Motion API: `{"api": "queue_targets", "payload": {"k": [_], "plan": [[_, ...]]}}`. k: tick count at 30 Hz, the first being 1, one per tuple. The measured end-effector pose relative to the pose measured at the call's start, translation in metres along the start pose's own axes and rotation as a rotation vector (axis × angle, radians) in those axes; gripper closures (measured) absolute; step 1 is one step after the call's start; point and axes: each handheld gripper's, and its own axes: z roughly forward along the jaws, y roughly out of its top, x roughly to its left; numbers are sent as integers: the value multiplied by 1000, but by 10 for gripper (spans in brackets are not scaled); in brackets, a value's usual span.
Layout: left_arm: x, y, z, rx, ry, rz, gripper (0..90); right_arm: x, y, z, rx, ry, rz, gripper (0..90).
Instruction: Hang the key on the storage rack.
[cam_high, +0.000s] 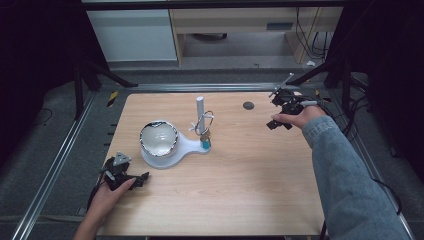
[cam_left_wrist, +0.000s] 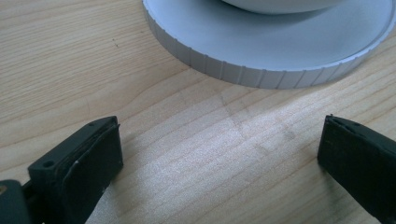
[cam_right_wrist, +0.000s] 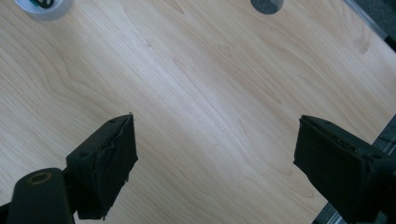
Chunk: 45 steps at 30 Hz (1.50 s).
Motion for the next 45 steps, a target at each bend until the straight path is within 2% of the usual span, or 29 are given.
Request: {"api": "queue_targets", "payload": {"k": [10, 20, 33, 38, 45], "plan": [[0, 0, 0, 0, -1, 0, 0, -3, -26, 17, 4, -5, 24, 106], [0, 0, 0, 0, -1, 0, 0, 1, -52, 34, -15, 0, 63, 79], [0, 0, 0, 0, 0, -1, 0, 11, -83, 68, -37, 43, 104, 72], [0, 0, 0, 0, -1, 0, 0, 12, -95, 84, -88, 51, 140, 57], [0, 0, 0, 0, -1, 0, 0, 10, -116, 112, -190, 25, 241, 71]]}}
